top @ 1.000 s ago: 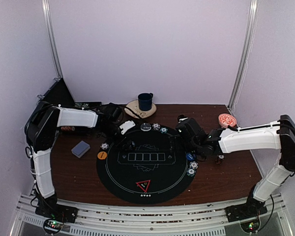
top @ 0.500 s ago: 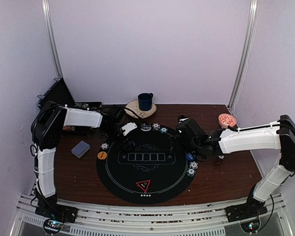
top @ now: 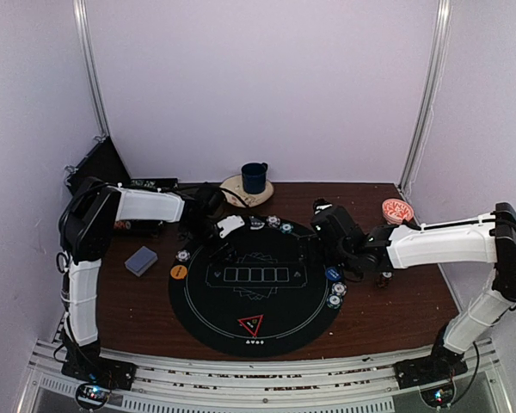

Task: Distribute texas hold em gaming equipment
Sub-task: Move the poker chip to the big blind area.

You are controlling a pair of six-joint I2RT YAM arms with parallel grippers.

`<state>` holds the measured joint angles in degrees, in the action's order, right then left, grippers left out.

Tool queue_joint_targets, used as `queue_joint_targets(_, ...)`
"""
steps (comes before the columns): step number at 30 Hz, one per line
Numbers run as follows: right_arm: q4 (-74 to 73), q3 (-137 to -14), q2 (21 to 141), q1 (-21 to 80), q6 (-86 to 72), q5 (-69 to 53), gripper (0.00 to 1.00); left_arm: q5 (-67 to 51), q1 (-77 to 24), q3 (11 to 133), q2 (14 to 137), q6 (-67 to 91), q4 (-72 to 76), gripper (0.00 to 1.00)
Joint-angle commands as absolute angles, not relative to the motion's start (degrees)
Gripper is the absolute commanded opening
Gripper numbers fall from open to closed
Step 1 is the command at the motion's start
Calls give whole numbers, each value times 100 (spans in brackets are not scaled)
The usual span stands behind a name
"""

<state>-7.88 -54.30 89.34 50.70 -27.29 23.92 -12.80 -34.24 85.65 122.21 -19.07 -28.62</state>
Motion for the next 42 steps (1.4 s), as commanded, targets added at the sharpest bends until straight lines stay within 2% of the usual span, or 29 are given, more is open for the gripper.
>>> queue_joint_targets(1, -737, -5361, 8798, 5058, -2763, 2532, 96, -1282, -3507, 8698, 12527, -2046, -3285, 62)
queue_joint_targets(12, -730, -5344, 8761, 5054, -2751, 2514, 96, -1189, -3507, 8628, 12467, -2102, -3620, 51)
queue_joint_targets(17, -730, -5334, 8736, 5055, -2751, 2533, 95, -1223, -3513, 8600, 12493, -2144, -3621, 37)
queue_joint_targets(25, -733, -5327, 8728, 5056, -2751, 2531, 95, -1007, -3509, 8592, 12411, -2005, -3602, 20)
queue_joint_targets(42, -706, -5300, 8690, 5051, -2788, 2503, 95, -636, -3122, 8899, 12139, -1704, -3261, 20)
